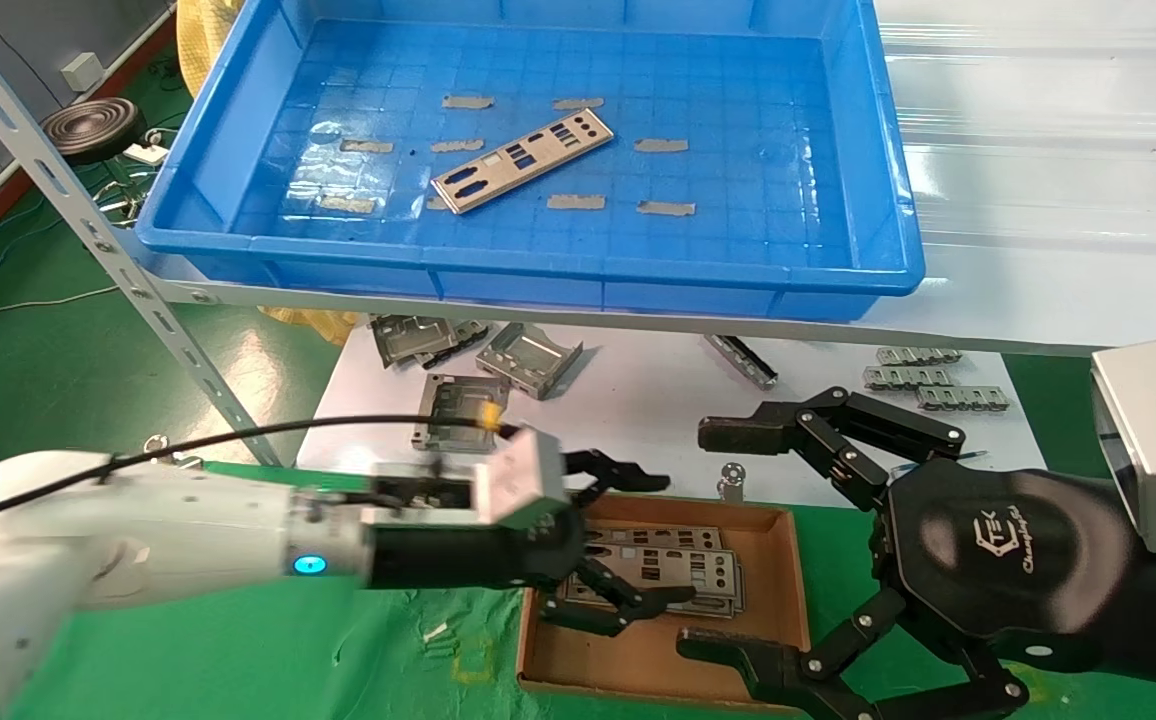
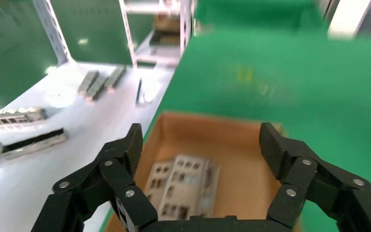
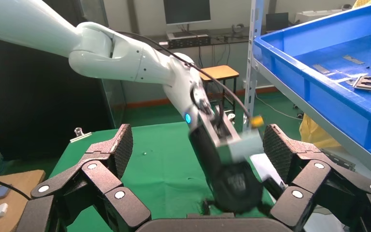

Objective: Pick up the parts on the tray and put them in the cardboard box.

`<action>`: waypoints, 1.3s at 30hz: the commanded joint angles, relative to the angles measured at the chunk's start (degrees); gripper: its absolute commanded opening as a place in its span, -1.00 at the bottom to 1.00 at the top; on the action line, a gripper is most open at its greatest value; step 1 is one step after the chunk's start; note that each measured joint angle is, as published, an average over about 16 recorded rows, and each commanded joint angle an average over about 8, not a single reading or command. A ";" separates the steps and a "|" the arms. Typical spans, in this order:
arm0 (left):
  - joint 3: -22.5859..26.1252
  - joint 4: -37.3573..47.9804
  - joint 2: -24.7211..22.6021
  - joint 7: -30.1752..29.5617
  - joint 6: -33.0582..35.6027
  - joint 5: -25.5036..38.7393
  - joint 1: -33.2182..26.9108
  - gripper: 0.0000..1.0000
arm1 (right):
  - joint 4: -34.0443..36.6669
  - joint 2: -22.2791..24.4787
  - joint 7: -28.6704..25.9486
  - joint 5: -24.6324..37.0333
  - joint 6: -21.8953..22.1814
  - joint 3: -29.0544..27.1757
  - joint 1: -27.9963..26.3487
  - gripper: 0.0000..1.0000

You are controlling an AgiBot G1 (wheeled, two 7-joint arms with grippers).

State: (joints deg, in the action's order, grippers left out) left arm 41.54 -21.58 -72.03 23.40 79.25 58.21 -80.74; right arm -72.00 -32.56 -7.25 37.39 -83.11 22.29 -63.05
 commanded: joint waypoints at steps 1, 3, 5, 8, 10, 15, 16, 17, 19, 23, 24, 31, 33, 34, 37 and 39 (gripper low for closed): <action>-0.80 0.40 1.19 -2.39 2.54 -1.85 0.30 1.00 | 0.00 0.00 0.00 0.00 0.00 0.00 0.00 1.00; -1.01 0.69 1.80 -3.66 3.62 -2.62 0.52 1.00 | 0.00 0.00 0.00 0.00 0.00 0.00 0.00 1.00; -1.02 0.81 2.08 -4.18 4.15 -2.94 0.62 1.00 | 0.01 0.00 0.00 -0.01 0.01 0.00 0.01 1.00; -1.00 0.89 2.22 -4.24 4.52 -3.12 0.73 1.00 | 0.01 0.00 0.00 -0.01 0.01 -0.01 0.01 1.00; -1.00 0.84 2.05 -3.95 4.28 -2.97 0.70 1.00 | 0.01 0.00 0.00 -0.01 0.01 0.00 0.01 1.00; -1.29 0.11 2.26 -3.90 3.86 -2.86 0.87 1.00 | 0.01 0.00 0.00 -0.01 0.01 0.00 0.01 1.00; -1.47 -0.29 2.50 -4.08 3.83 -2.92 1.00 1.00 | 0.01 0.00 0.00 -0.01 0.01 0.00 0.01 1.00; -1.72 -0.82 2.84 -4.35 3.82 -3.03 1.18 1.00 | 0.01 0.00 0.00 -0.01 0.01 0.00 0.01 1.00; -2.32 -2.10 3.76 -5.14 3.93 -3.42 1.66 1.00 | 0.01 0.00 0.00 -0.01 0.01 0.00 0.01 1.00; -3.90 -5.50 6.02 -7.12 4.10 -4.31 2.85 1.00 | 0.02 0.00 0.01 -0.01 0.01 0.00 0.01 1.00; -4.32 -6.39 6.62 -7.63 4.15 -4.54 3.16 1.00 | 0.02 0.00 0.01 -0.01 0.01 0.00 0.01 1.00; -7.17 -12.53 10.71 -11.20 4.46 -6.13 5.32 1.00 | 0.02 0.00 0.01 -0.01 0.01 0.00 0.00 1.00; -8.00 -14.31 11.90 -12.24 4.54 -6.59 5.94 1.00 | 0.02 0.00 0.01 -0.01 0.01 0.00 0.00 1.00; -8.40 -15.17 12.47 -12.74 4.59 -6.81 6.25 1.00 | 0.02 0.00 0.01 -0.01 0.01 0.00 0.00 1.00; -9.63 -17.81 14.23 -14.28 4.72 -7.49 7.17 1.00 | 0.02 0.00 0.01 -0.01 0.01 0.00 0.00 1.00; -10.45 -19.59 15.41 -15.31 4.81 -7.96 7.80 1.00 | 0.02 0.00 0.01 -0.01 0.01 0.00 0.00 1.00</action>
State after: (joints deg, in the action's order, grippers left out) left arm 31.10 -41.15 -56.62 8.10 84.06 50.26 -72.95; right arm -71.98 -32.55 -7.24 37.38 -83.11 22.29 -63.04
